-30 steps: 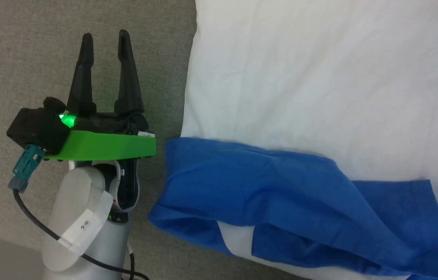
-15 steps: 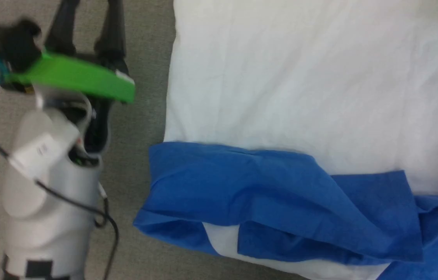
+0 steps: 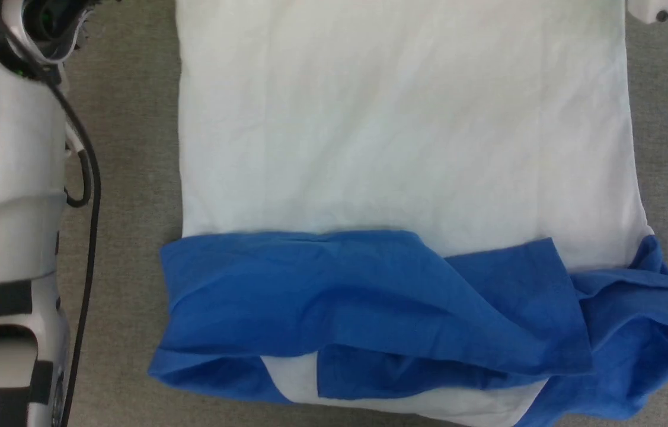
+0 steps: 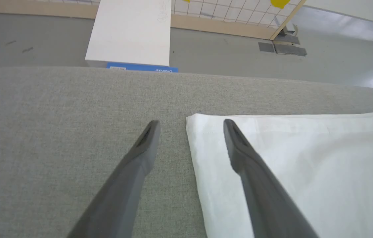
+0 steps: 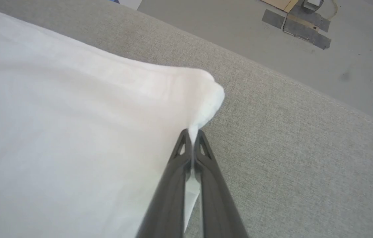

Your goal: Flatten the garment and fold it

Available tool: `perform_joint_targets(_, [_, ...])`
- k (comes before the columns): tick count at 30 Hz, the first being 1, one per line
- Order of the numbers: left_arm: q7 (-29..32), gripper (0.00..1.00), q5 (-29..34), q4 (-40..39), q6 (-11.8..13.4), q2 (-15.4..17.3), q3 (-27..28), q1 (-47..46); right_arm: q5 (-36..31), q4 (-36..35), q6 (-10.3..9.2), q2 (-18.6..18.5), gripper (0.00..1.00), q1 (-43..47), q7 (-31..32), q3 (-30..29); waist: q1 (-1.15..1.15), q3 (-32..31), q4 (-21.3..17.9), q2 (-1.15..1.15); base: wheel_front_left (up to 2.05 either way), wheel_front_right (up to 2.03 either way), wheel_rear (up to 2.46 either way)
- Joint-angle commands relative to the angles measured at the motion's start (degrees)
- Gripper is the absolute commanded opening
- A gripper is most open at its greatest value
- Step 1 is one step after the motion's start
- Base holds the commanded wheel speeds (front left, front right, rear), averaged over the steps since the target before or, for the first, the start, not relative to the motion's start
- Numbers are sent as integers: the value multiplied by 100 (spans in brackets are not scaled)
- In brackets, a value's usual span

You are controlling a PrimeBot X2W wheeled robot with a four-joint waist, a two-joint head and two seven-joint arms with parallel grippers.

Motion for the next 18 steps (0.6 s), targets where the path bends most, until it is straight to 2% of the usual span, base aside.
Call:
perform_joint_targets(1, [285,100,-15,139,105,56,-60,-184,91,-50,-8,-10,0,1,-28,98,0,153,-143,0,0,0,0])
perform_joint_targets(7, [945,100,98,369,315,87,-270,-470,293,-185,-8,-107,0,-96,-54,408,0,349,-261,0,0,0,0])
perform_joint_targets(15, [1183,100,74,495,321,156,-378,-271,522,-266,-8,-206,0,-190,-116,668,0,526,-339,0,0,0,0])
perform_joint_targets(16, [1256,42,39,511,336,157,-372,-239,561,-265,-8,-211,0,-197,-127,666,0,538,-338,0,0,0,0])
perform_joint_targets(17, [1246,0,-12,481,361,144,-325,-223,594,-260,-8,-220,0,-208,-135,660,0,555,-334,0,0,0,0])
perform_joint_targets(18, [1215,0,-42,450,360,133,-300,-213,603,-257,-8,-238,0,-219,-149,664,0,566,-329,0,0,0,0])
